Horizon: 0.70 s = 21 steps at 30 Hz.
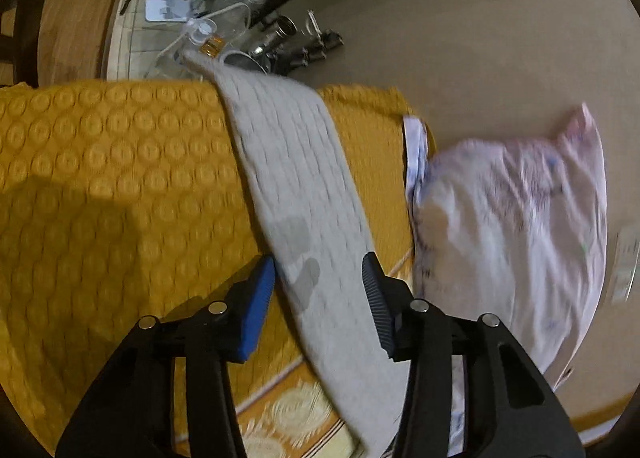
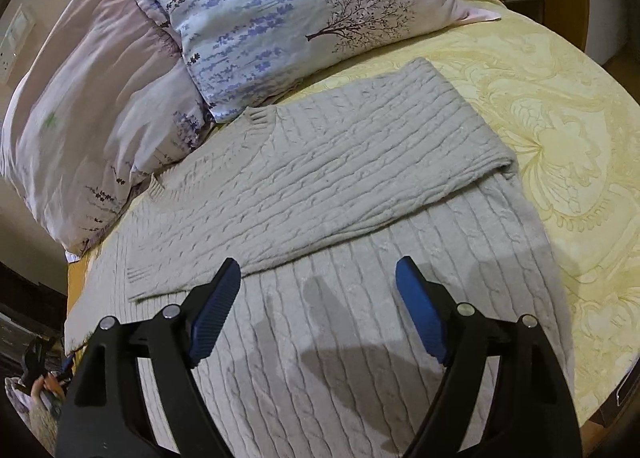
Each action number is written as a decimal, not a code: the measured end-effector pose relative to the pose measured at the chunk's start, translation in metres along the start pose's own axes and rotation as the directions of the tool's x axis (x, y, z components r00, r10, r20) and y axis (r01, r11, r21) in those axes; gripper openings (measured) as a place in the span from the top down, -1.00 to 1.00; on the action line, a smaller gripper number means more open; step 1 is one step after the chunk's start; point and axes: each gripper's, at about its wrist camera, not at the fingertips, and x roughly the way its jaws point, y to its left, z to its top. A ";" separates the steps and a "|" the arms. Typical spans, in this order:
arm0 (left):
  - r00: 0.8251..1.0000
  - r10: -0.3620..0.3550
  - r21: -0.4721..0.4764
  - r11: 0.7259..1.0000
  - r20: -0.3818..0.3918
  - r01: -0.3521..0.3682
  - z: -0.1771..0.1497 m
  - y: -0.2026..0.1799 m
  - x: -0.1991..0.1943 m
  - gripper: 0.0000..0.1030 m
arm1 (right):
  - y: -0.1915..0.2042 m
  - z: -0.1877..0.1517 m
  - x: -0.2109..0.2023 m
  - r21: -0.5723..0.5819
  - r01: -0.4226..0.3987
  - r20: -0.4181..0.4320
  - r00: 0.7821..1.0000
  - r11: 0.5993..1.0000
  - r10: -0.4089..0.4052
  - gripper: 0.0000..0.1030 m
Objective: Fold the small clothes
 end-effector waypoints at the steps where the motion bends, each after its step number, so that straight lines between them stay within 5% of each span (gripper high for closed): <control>1: 1.000 -0.007 -0.014 1.000 0.006 0.007 0.005 0.002 0.001 0.12 | -0.001 -0.002 -0.001 0.001 0.003 -0.001 1.000 1.000 -0.003 -0.55; 3: 1.000 -0.014 -0.037 0.999 0.020 0.015 0.013 0.004 0.004 0.20 | -0.003 -0.005 -0.002 0.004 0.009 -0.002 1.000 1.000 -0.009 -0.55; 8: 1.000 -0.013 -0.015 1.000 0.018 0.013 0.017 0.004 0.006 0.86 | -0.011 -0.008 -0.002 0.014 0.014 -0.011 1.000 1.000 -0.014 -0.56; 14: 0.991 -0.134 0.057 0.989 0.017 0.133 0.002 -0.029 -0.009 0.88 | -0.015 -0.008 -0.002 0.016 -0.001 -0.016 1.000 1.000 0.001 -0.57; 21: 0.934 -0.332 0.224 0.908 -0.133 0.354 -0.061 -0.112 -0.015 0.88 | -0.017 -0.010 0.001 0.012 -0.029 -0.029 0.999 1.000 0.029 -0.57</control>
